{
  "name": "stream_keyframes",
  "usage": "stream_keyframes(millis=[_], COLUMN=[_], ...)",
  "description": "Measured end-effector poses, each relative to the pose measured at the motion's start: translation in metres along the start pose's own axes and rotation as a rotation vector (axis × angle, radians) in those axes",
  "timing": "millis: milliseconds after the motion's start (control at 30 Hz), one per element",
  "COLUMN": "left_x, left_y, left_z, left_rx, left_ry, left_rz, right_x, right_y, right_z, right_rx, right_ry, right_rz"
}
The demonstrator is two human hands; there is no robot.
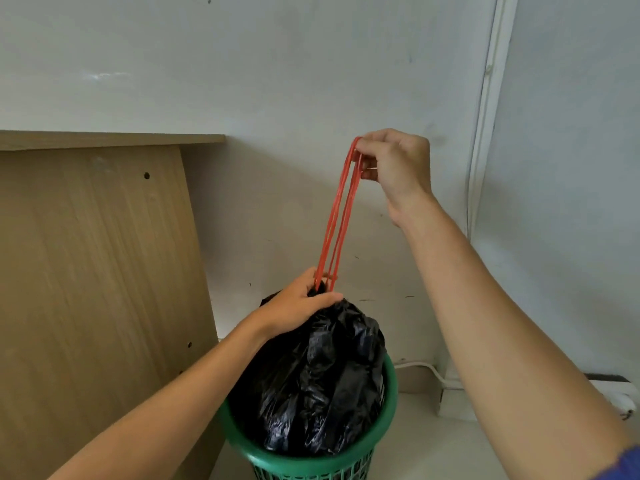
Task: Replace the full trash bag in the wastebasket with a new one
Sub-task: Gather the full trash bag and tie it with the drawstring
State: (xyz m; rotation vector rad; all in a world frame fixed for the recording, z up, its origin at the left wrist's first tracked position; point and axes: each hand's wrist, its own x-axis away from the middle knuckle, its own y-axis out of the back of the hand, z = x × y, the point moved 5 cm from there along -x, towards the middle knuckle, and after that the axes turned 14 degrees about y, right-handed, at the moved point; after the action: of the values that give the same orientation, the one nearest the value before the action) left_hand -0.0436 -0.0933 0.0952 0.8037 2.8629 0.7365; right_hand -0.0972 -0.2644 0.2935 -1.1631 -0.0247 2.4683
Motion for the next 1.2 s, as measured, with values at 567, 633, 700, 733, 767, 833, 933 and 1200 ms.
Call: stream_keyframes(millis=[567,633,700,733,767,833,933,1200], left_x=[0.016,0.016,0.017,0.019,0.020,0.021,0.020,0.003], left_y=[-0.023,-0.018,-0.013,-0.012,-0.009,-0.003,0.001,0.017], left_z=[0.000,-0.005,-0.009,-0.012,-0.015,-0.016,-0.009,0.004], left_rx=[0.035,0.031,0.055,0.096,0.159,0.295,0.514,0.853], left_ry=[0.048,0.005,-0.048,-0.078,-0.111,-0.118,0.003,0.073], left_rz=[0.130,0.095,0.075,0.069,0.069,0.078,0.159,-0.050], right_x=[-0.003,-0.002,-0.003,-0.004,-0.005,-0.004,-0.001,0.007], right_y=[0.016,0.020,0.026,0.028,0.030,0.039,0.057,0.076], right_z=[0.020,0.015,0.007,0.002,-0.004,-0.017,-0.030,-0.049], right_rx=[0.001,-0.007,0.021,0.044,0.062,0.076,0.069,0.453], right_ry=[0.040,0.051,0.029,0.003,-0.031,-0.106,-0.195,-0.220], right_rz=[-0.190,-0.244,-0.228,-0.186,-0.145,-0.113,-0.090,0.210])
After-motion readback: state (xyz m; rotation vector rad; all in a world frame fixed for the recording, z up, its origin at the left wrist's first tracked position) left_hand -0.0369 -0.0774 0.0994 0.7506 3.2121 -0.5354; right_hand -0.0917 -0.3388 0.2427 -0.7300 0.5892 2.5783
